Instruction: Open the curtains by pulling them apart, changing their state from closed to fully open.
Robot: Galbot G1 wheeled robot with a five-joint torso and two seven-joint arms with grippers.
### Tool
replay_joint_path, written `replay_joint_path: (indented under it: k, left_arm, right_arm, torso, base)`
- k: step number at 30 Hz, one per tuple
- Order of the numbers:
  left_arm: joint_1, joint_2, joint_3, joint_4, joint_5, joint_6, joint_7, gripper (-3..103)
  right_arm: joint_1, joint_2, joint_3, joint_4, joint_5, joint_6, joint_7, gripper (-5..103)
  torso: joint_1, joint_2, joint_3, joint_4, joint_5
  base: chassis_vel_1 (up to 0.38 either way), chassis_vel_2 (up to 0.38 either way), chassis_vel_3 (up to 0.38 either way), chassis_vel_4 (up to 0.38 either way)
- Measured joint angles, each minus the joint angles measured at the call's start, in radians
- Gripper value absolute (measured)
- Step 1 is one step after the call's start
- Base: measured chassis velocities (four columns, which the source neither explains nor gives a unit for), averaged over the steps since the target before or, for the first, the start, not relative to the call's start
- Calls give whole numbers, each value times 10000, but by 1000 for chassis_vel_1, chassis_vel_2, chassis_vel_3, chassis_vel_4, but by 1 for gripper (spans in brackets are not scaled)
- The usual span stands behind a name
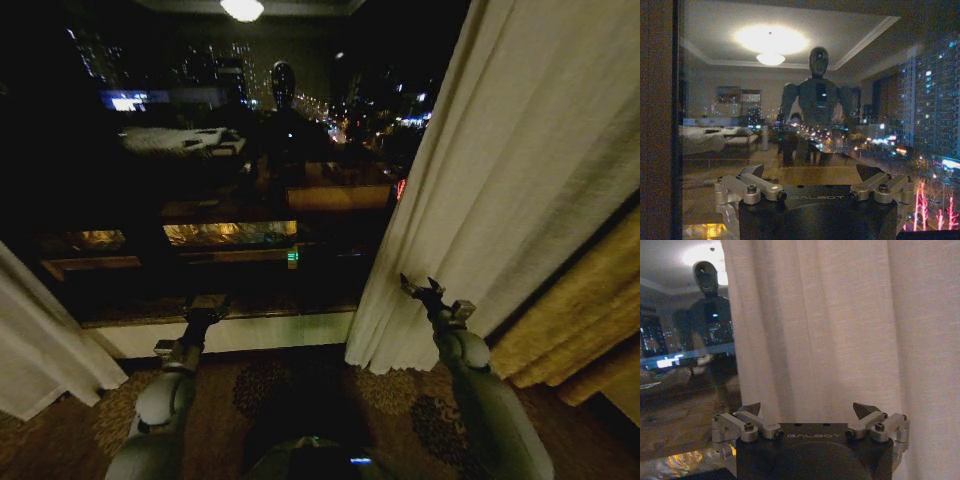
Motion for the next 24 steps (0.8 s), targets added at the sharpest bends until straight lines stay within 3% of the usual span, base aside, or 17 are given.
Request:
replay_joint_path:
  k: [24]
  left_arm:
    - [-102,40,20,101,35,109,4,100]
  right_arm:
    - [2047,33,-756,-1672,-299,-100,9,100]
  torso:
    - [0,0,0,2,0]
  base:
    - [0,0,0,0]
